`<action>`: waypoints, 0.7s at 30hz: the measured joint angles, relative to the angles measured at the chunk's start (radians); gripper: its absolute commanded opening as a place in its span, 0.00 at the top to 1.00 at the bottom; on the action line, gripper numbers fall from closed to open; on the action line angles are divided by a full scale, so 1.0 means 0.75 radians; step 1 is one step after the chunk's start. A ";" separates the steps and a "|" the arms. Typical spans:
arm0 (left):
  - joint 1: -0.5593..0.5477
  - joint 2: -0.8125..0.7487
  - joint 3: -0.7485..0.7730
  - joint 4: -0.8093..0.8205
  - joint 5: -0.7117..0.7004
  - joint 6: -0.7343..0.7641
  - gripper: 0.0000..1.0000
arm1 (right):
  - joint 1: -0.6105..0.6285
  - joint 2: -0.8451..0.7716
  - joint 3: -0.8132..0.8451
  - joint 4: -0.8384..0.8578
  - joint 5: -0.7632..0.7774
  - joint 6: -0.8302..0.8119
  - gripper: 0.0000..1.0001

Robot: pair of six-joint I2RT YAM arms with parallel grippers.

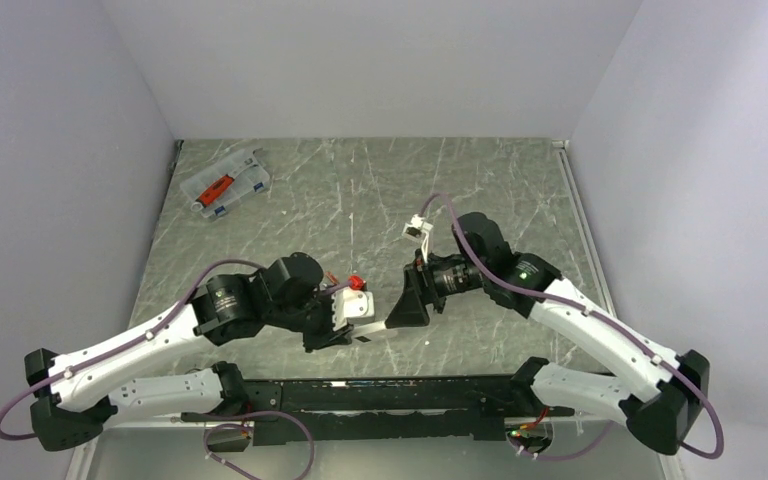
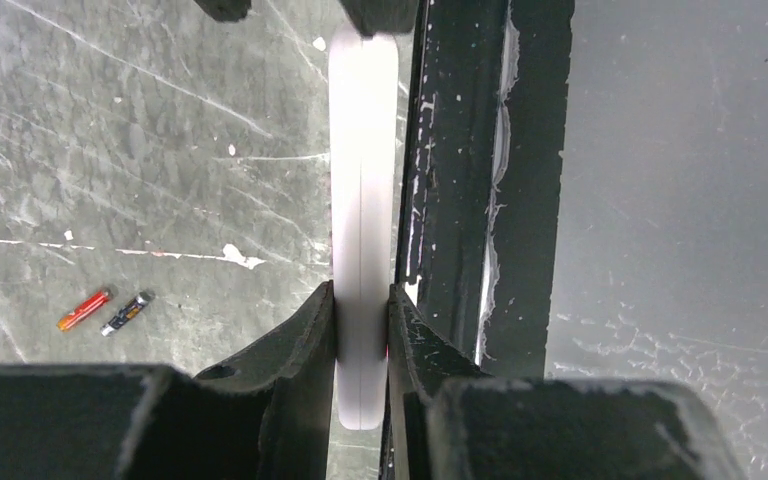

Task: Load the batteries into the remote control
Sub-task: Turn over the remote control.

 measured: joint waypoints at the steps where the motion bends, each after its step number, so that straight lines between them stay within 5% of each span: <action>1: 0.000 -0.011 -0.004 0.007 0.003 -0.007 1.00 | 0.000 -0.026 0.000 0.001 0.015 -0.007 0.28; 21: 0.008 -0.066 -0.083 0.230 0.122 -0.315 1.00 | 0.000 -0.197 0.000 0.041 0.081 -0.164 0.34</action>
